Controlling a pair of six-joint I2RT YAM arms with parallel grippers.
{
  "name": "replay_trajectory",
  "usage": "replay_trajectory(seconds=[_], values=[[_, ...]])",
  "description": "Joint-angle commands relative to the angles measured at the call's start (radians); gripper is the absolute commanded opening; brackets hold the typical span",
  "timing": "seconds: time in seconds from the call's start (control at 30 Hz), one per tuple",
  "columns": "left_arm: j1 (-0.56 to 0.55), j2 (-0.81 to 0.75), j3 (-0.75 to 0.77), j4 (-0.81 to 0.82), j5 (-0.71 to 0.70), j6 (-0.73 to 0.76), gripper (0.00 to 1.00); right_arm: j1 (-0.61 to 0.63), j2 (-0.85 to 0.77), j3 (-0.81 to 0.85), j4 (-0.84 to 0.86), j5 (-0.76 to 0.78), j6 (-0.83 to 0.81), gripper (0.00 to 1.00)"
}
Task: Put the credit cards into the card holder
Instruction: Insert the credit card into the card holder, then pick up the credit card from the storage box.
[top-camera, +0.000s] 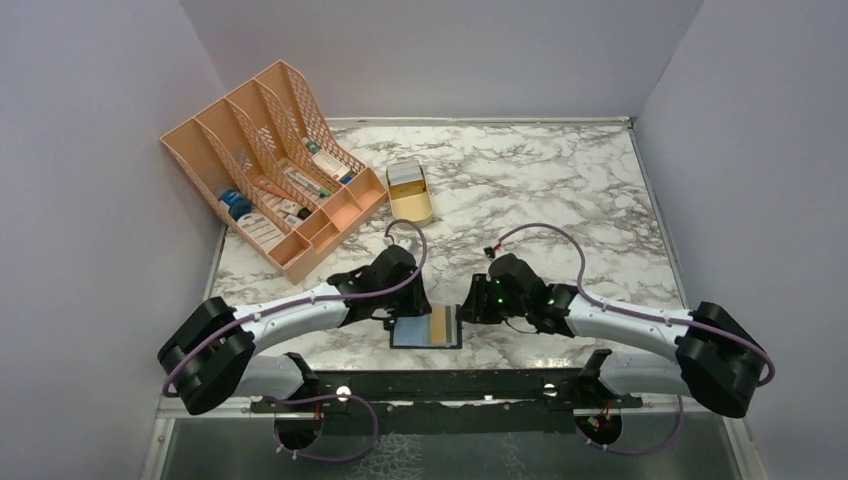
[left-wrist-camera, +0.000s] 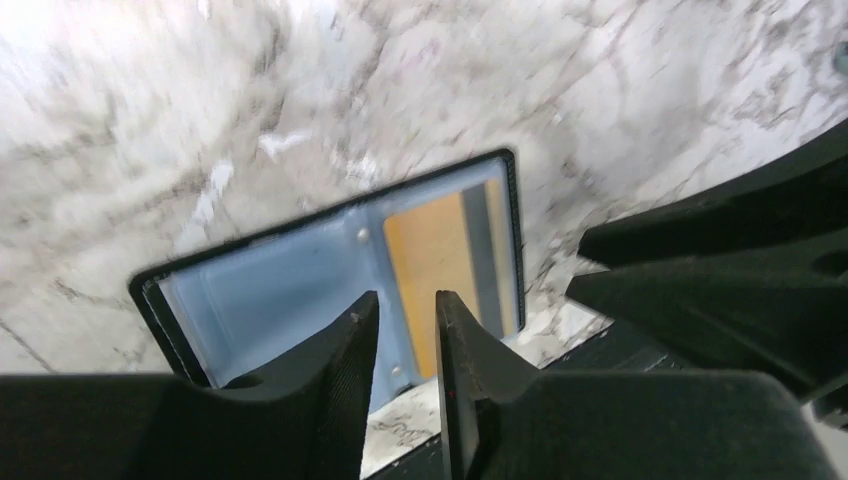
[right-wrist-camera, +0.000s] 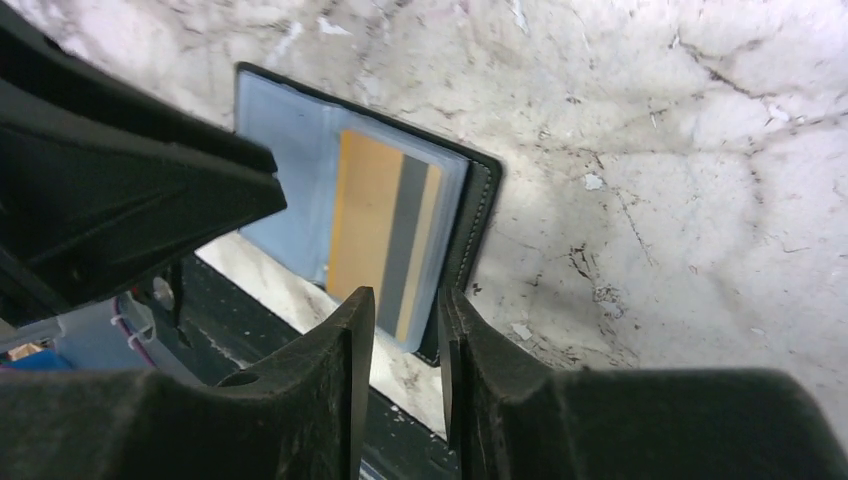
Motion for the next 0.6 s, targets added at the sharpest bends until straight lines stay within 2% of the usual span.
replay_trajectory(seconds=[0.0,0.13,0.4,0.47,0.57], values=[[0.014,-0.043,0.167,-0.192,-0.175,0.186,0.38,0.003,-0.107,0.016,-0.032,0.045,-0.065,0.32],[0.047,-0.014,0.324,-0.275,-0.296,0.395,0.53,0.003,-0.195,0.008,-0.044,0.05,-0.092,0.35],[0.127,0.182,0.646,-0.309,-0.365,0.805,0.6,0.003,-0.323,0.004,-0.059,0.064,-0.139,0.4],[0.141,0.249,0.702,-0.307,-0.348,0.956,0.6,0.003,-0.341,0.004,-0.056,0.063,-0.147,0.4],[0.149,0.349,0.799,-0.328,-0.338,1.081,0.62,0.003,-0.359,0.012,-0.065,0.071,-0.154,0.4]])
